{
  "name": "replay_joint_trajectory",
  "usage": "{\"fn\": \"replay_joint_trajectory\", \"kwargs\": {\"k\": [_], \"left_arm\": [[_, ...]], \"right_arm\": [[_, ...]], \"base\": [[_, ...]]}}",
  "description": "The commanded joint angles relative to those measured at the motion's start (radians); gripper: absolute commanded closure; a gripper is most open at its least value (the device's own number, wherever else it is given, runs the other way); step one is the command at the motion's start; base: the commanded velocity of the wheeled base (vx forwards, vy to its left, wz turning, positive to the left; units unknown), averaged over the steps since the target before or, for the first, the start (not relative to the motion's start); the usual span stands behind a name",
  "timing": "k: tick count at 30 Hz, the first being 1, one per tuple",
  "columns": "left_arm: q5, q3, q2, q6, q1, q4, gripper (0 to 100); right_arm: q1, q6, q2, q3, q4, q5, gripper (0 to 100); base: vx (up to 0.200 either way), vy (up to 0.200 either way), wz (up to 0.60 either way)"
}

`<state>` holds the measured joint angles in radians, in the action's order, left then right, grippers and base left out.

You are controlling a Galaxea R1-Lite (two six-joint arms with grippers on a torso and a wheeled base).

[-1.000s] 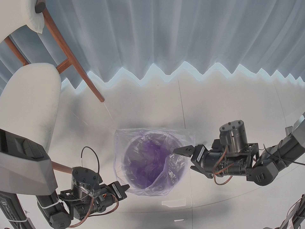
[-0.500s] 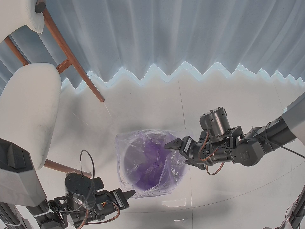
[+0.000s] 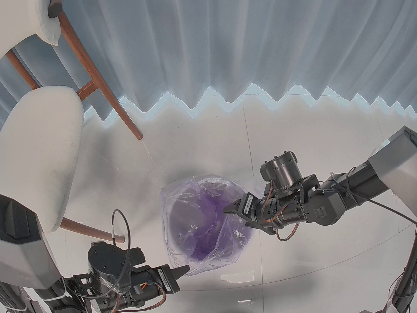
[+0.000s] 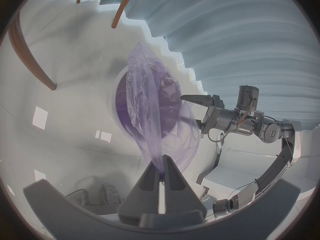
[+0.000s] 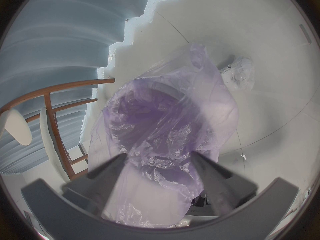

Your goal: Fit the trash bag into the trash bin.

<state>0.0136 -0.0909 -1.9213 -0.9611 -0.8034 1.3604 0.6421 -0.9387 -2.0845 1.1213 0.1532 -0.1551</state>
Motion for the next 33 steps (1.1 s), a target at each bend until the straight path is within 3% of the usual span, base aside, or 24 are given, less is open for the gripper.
{"fn": "replay_joint_trajectory", "kwargs": {"k": [1, 10, 20, 33], "left_arm": [[0.002, 0.003, -0.001, -0.001, -0.003, 0.000, 100], [0.006, 0.003, -0.015, -0.001, 0.007, 0.000, 100], [0.006, 0.023, -0.045, 0.002, 0.053, 0.000, 100], [0.016, 0.039, -0.295, 0.154, 0.104, 0.072, 100]], "right_arm": [[-0.002, 0.000, -0.012, 0.003, -0.015, -0.001, 100], [-0.007, 0.000, 0.029, -0.015, -0.035, -0.001, 100], [-0.027, 0.000, 0.146, -0.271, -0.030, -0.004, 100], [0.011, -0.015, 0.073, -0.379, 0.100, -0.001, 100]], "base": [[0.000, 0.000, 0.00], [0.000, 0.000, 0.00], [0.000, 0.000, 0.00], [0.000, 0.000, 0.00]]}}
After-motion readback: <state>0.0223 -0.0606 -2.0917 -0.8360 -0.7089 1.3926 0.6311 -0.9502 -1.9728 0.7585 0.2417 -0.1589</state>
